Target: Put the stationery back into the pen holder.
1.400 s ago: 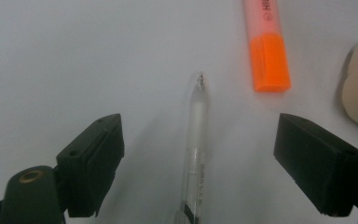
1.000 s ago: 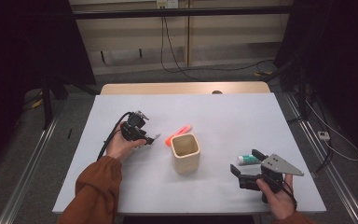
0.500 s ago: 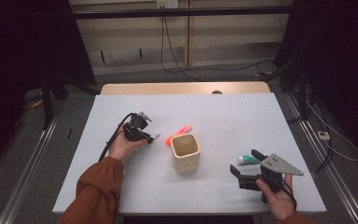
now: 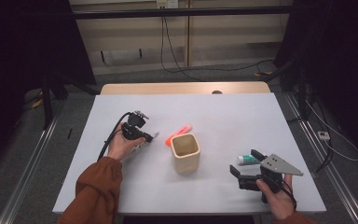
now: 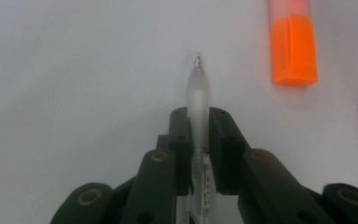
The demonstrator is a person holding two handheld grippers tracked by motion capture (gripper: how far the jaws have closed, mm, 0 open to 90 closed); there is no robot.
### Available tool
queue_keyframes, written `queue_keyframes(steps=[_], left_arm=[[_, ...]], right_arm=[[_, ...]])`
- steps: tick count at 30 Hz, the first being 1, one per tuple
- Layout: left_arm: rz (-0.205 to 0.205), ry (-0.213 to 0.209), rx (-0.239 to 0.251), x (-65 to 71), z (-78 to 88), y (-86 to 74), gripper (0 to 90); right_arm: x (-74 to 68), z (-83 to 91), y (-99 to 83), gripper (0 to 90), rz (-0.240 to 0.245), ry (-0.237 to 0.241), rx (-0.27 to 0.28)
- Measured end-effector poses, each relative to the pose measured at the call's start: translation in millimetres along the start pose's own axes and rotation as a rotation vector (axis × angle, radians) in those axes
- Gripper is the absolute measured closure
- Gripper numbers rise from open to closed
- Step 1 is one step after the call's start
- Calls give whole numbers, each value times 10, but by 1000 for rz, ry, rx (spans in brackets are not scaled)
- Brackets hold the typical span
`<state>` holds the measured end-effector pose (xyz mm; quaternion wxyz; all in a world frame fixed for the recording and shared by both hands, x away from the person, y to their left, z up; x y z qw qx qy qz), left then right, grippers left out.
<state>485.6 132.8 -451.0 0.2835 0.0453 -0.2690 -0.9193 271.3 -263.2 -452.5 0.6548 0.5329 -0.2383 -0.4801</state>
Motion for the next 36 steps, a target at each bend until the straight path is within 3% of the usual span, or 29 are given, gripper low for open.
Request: queue_keyframes(steps=[5, 11, 16, 21, 22, 32, 36], left_arm=[[-21, 2, 31, 36, 57, 19, 804], [-28, 10, 102, 99, 174, 43, 804], [-2, 3, 202, 116, 298, 58, 804], [11, 20, 288, 133, 412, 61, 804], [12, 39, 303, 147, 434, 59, 804], [-40, 67, 397, 256, 624, 51, 804], [-43, 69, 430, 289, 651, 61, 804]], right_arm=[[-7, 13, -2, 24, 1, -1, 0], [-18, 45, -2, 24, 4, -2, 3], [-20, 29, -1, 24, 9, 0, -1], [-1, 28, 0, 24, 1, -2, 2], [-3, 31, 1, 24, 1, -3, 3], [-19, 42, 7, 24, 7, 0, 9], [-19, 39, 7, 24, 3, 1, 9]])
Point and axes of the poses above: each handheld gripper's, and its own axes: z roughly backward along the jaws, y roughly out of its top, x roughly to its right, the point moved 1 cm from there along -z, roughly forward along the jaws, and after that the axes turned 8 degrees about -z, right-handed, at the moved point
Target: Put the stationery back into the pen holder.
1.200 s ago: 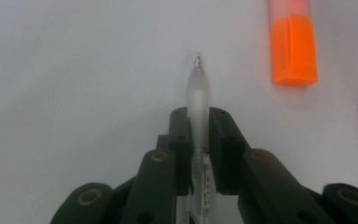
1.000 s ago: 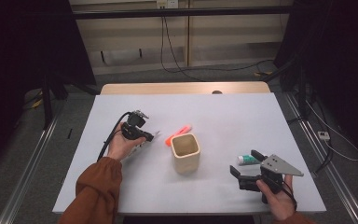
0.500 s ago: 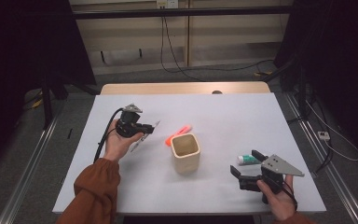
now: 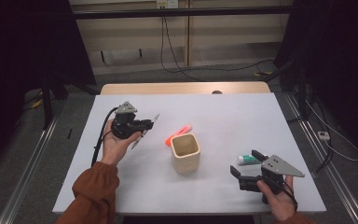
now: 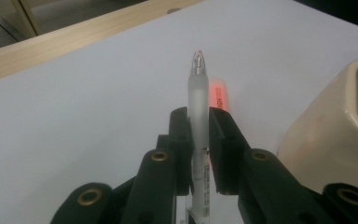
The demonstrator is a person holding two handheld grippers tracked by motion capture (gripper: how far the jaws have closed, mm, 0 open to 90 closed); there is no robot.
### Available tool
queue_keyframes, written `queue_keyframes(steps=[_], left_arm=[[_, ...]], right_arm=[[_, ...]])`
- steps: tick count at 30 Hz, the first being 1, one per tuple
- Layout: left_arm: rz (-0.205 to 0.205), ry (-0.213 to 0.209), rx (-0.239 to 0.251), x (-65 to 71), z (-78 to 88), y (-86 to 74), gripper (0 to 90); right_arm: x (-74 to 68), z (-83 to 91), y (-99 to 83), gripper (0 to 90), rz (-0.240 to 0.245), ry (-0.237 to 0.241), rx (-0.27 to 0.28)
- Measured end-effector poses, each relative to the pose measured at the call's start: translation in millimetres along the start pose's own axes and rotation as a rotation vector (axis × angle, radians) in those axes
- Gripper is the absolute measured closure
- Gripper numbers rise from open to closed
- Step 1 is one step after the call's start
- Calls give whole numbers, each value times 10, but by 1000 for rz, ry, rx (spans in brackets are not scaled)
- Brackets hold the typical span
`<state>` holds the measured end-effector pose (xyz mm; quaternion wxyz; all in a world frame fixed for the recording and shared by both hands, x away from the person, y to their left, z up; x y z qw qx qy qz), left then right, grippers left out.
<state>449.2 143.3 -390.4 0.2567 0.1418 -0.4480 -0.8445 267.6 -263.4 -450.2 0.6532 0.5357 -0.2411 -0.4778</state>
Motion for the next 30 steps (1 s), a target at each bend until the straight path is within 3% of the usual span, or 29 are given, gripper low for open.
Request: queue_keyframes(steps=[16, 30], left_arm=[[-2, 24, 142, 73, 156, 109, 804], [-11, 14, 252, 209, 291, 261, 803]], right_arm=[[2, -6, -1, 24, 5, 5, -1], [0, 18, -5, 24, 0, 6, 2]])
Point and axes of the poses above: each handheld gripper's, and its own axes: z roughly backward along the jaws, y roughly out of its top, x roughly to its right, the point moved 1 cm from there along -z, roughly forward along the jaws, and after that the axes turned 8 degrees about -z, right-handed, at the moved point
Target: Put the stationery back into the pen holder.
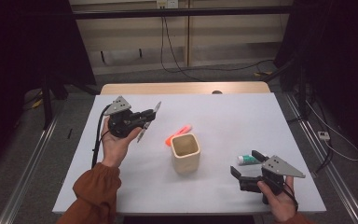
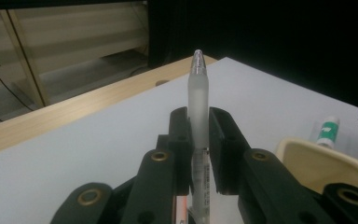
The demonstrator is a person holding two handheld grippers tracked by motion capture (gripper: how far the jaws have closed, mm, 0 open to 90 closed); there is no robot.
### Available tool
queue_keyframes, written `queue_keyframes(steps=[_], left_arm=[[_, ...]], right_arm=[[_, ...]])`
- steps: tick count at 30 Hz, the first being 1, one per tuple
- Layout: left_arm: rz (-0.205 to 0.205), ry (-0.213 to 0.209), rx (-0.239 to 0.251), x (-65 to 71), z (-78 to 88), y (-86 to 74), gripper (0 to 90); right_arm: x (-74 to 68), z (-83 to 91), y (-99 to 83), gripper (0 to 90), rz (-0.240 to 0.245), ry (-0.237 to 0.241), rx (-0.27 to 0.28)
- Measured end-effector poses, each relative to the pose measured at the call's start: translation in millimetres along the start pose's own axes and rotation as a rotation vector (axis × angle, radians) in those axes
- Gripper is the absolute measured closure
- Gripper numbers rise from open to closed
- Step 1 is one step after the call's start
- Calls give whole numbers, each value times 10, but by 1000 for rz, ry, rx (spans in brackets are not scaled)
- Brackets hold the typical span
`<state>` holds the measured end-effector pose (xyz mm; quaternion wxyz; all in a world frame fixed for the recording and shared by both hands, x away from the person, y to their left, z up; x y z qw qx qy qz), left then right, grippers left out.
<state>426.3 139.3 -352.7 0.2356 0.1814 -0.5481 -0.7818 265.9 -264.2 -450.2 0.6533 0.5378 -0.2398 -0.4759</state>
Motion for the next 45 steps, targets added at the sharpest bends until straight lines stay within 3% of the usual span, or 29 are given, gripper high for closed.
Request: queue_keyframes(steps=[14, 25, 45], left_arm=[[-12, -5, 104, 176, 161, 238, 803], [-38, -41, 129, 315, 108, 312, 803], [-69, -96, 152, 591, -145, 405, 803]], right_arm=[[30, 6, -3, 24, -14, -6, 2], [38, 5, -5, 24, -13, -6, 1], [22, -5, -2, 24, -5, -10, -2]])
Point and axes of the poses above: each handheld gripper's, and its own axes: z roughly backward along the jaws, y roughly out of its top, x roughly to its right, the point moved 1 cm from there along -z, roughly forward along the jaws, and after that the axes turned 8 degrees about -z, right-handed, at the moved point
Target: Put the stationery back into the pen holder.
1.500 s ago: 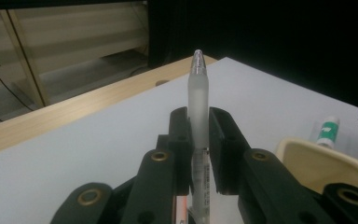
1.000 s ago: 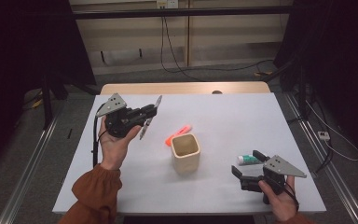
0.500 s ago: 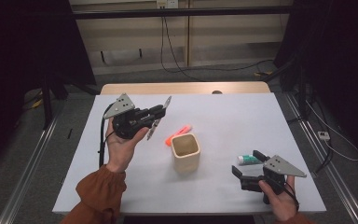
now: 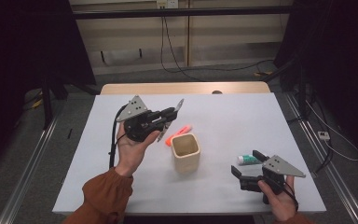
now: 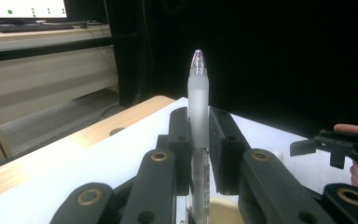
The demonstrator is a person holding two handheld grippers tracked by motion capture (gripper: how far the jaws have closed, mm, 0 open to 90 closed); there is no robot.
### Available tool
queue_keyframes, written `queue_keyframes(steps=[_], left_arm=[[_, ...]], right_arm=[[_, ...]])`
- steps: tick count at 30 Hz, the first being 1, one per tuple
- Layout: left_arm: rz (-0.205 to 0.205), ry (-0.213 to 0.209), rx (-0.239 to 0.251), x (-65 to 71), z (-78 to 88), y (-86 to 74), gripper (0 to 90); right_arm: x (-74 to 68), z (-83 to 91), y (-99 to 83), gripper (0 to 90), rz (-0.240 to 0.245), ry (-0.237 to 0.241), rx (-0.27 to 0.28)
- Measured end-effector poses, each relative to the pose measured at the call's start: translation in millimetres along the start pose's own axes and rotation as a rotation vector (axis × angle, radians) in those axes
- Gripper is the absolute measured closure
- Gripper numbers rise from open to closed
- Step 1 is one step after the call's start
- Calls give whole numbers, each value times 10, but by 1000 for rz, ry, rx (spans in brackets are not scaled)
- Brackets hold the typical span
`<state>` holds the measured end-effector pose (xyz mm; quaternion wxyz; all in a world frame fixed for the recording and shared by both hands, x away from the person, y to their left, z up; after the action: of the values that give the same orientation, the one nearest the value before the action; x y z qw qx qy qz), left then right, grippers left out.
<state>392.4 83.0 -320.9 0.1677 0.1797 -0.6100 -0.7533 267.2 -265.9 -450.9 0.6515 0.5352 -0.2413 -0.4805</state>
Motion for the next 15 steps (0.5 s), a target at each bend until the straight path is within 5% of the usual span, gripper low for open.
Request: queue_keyframes(steps=[6, 15], left_arm=[[-4, -22, 27, 77, -130, 68, 803], [8, -26, 9, 144, -269, -66, 802]], right_arm=[[5, -3, -2, 24, -4, -3, 0], [-2, 12, -5, 24, 2, -1, -1]])
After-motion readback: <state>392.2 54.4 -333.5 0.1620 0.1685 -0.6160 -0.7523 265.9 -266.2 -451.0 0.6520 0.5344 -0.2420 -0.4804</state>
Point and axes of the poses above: each handheld gripper's, and its own axes: z roughly backward along the jaws, y roughly out of its top, x roughly to its right, the point moved 1 cm from there along -z, roughly forward along the jaws, and after that the axes turned 8 degrees about -z, right-handed, at the moved point
